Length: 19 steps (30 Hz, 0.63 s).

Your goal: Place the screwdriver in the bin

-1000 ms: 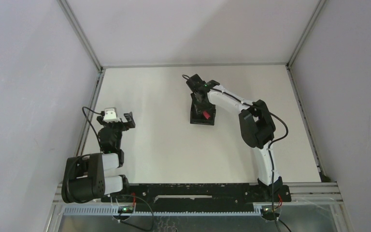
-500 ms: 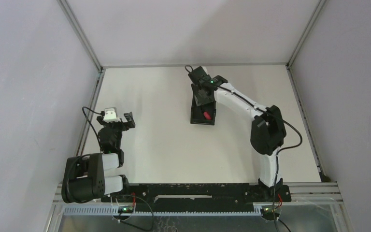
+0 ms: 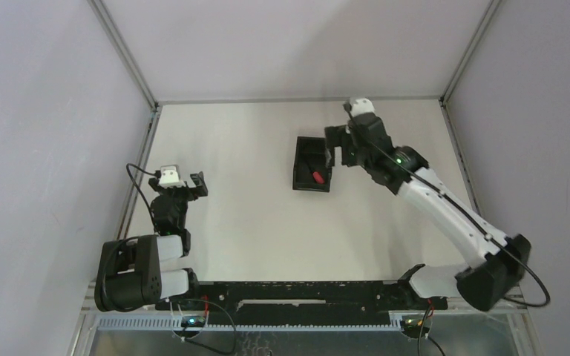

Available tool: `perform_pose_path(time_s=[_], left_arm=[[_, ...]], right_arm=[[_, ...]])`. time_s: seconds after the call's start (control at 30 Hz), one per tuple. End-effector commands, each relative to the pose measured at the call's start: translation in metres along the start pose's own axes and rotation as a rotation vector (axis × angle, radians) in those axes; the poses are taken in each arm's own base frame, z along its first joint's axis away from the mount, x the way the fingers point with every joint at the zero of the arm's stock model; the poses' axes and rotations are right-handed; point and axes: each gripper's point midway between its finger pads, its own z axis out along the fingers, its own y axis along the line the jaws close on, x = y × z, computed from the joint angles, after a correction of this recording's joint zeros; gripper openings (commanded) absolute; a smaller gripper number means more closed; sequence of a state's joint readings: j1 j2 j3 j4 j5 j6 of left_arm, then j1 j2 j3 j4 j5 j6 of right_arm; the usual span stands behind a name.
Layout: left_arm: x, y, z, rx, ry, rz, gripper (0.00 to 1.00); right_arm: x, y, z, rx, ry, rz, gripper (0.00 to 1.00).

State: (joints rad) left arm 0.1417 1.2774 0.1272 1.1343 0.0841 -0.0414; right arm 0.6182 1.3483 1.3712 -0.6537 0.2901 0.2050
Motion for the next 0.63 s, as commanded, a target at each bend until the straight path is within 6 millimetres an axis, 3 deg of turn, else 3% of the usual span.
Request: perform_pose_path(time_s=[0.0, 0.4, 0.6], left_arm=[[-0.019, -0.002, 0.007, 0.008, -0.054, 0.026, 1.00], [-0.019, -0.001, 0.007, 0.007, -0.055, 0.026, 1.00], [-0.019, -0.001, 0.006, 0.007, -0.053, 0.026, 1.00]], right_arm=[[0.030, -0.028, -0.003, 0.012, -0.010, 0.104, 1.00], [0.134, -0.102, -0.019, 0.146, -0.117, 0.296, 1.00], [0.150, -0.115, -0.023, 0.191, -0.125, 0.305, 1.00]])
